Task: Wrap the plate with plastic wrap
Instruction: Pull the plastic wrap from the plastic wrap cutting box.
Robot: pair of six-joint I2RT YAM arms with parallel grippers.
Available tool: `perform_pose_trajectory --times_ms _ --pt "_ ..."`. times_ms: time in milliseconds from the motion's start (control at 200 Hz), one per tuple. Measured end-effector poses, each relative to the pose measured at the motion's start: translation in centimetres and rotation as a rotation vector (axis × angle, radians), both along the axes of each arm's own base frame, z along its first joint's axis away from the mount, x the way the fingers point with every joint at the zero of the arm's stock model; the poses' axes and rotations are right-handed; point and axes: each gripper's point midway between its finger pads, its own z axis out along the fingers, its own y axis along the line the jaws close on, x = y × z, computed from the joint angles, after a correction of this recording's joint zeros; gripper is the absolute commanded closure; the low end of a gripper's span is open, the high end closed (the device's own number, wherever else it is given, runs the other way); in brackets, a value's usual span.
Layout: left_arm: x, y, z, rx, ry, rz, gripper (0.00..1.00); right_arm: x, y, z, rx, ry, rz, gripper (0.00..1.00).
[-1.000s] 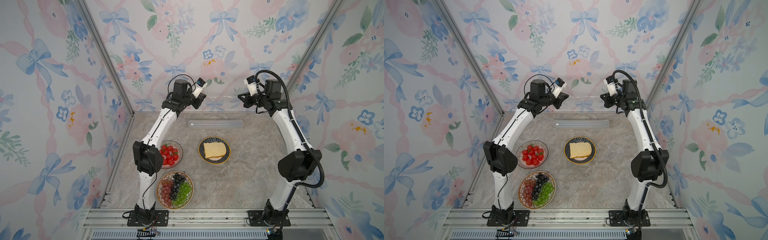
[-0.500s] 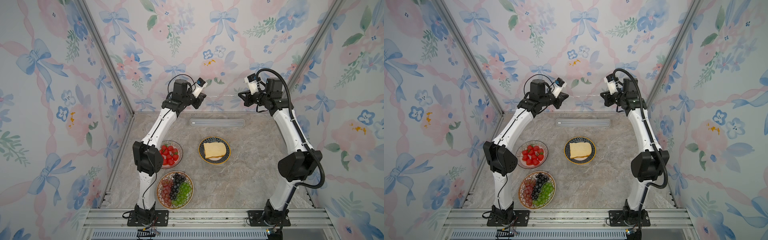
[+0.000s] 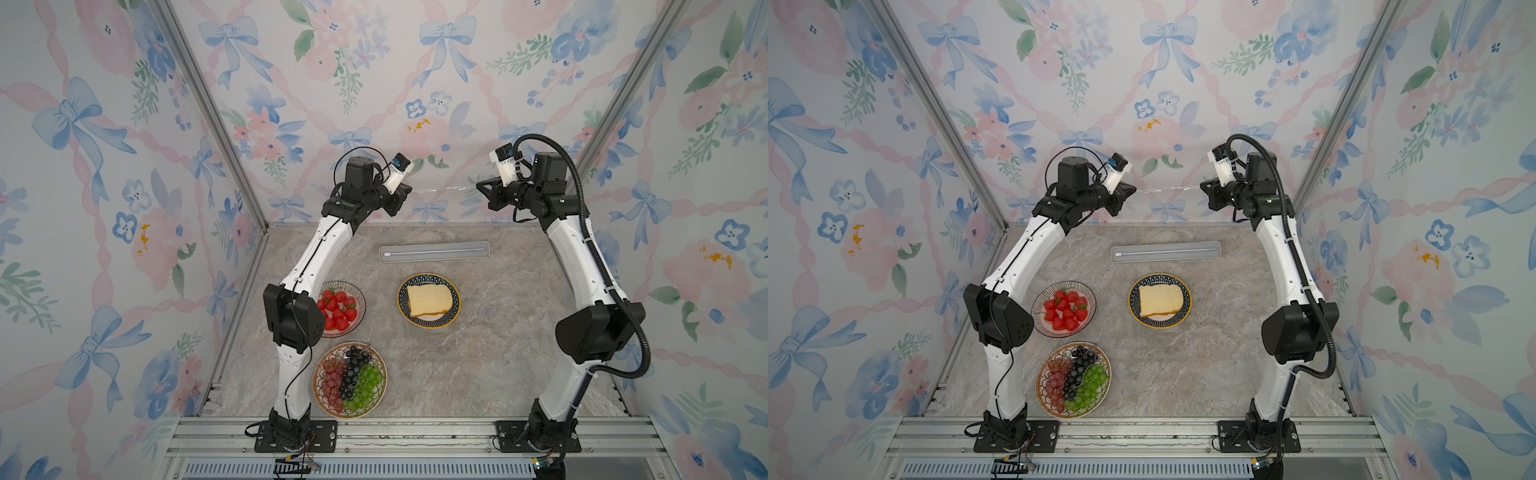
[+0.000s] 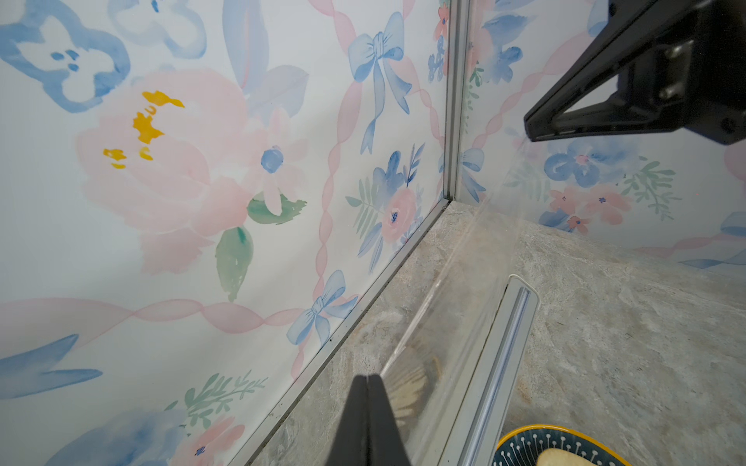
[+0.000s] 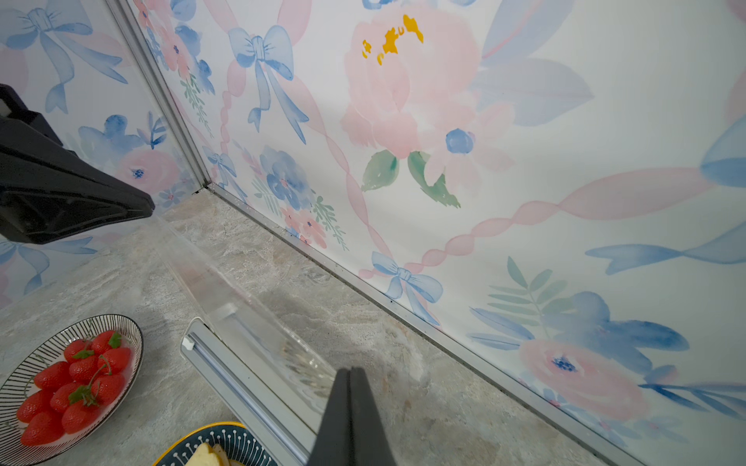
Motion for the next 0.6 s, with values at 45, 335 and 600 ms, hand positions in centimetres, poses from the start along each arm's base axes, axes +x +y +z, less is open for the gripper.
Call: perform_pose_trajectory --times_ms 45,335,600 --pt "0.0 0.0 0.1 0.000 -0.002 0.001 1.00 0.0 0.0 0.1 0.000 -0.001 0.000 1.00" --pt "0.1 0.2 1.0 -0.004 -0.022 0.015 1.00 -0.1 0.1 0.6 -0.002 -0.011 -0.004 1.00" --pt "0.1 0.5 1.6 -0.006 -0.037 0.029 1.00 -0.1 0.2 0.6 -0.004 -0.013 -0.007 1.00"
